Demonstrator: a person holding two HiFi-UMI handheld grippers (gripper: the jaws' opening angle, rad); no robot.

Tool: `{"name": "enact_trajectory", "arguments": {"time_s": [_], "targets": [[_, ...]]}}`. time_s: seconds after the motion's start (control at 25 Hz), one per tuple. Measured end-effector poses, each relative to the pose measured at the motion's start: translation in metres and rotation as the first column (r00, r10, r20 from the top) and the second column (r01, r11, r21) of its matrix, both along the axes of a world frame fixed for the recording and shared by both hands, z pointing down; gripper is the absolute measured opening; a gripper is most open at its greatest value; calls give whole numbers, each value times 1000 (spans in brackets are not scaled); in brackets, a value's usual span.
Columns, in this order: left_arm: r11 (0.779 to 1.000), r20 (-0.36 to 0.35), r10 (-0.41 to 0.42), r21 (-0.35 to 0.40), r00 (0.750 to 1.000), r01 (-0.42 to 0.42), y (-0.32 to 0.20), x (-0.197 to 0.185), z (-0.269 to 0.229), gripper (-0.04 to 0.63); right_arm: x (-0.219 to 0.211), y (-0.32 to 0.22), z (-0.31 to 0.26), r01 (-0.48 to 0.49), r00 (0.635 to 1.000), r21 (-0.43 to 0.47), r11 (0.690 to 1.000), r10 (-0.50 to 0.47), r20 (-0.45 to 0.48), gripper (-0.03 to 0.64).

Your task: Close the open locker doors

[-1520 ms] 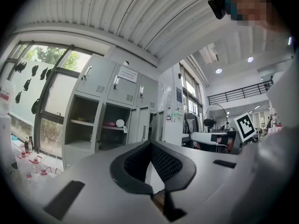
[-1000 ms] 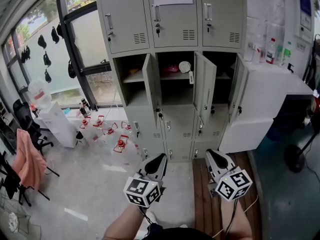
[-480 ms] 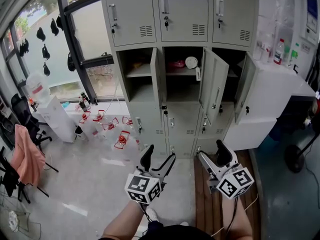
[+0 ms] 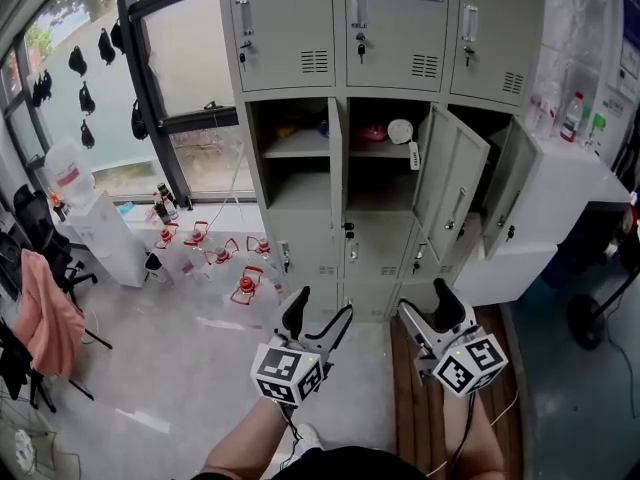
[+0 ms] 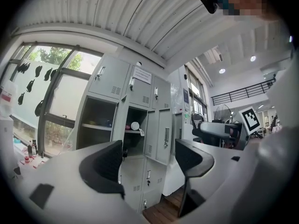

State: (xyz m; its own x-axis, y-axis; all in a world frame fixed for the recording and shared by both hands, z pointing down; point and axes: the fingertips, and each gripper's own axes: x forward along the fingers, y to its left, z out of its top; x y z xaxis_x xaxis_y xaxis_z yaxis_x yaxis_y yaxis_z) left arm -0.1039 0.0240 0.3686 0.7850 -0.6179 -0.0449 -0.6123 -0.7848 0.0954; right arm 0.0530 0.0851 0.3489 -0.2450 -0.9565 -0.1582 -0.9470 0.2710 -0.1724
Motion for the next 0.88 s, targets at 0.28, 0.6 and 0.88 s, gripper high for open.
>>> {"name": "enact_trajectory", "arguments": {"time_s": [0.28,0.6,0.88], "targets": [[999,8,53,-9,999,-53,-44,-18,5,357,-29,-42,-1,-28,999,-9,1000,27,-23,368],[991,15,136,-21,991,-136,-77,-30,11,357,-54,-75,0,-82,997,-7,997,82,-18,368],[983,18,181,-28,983,-180,-91,-33,16,357,-68,-91,6,-103,995,-21,994,103,-18,368]]}}
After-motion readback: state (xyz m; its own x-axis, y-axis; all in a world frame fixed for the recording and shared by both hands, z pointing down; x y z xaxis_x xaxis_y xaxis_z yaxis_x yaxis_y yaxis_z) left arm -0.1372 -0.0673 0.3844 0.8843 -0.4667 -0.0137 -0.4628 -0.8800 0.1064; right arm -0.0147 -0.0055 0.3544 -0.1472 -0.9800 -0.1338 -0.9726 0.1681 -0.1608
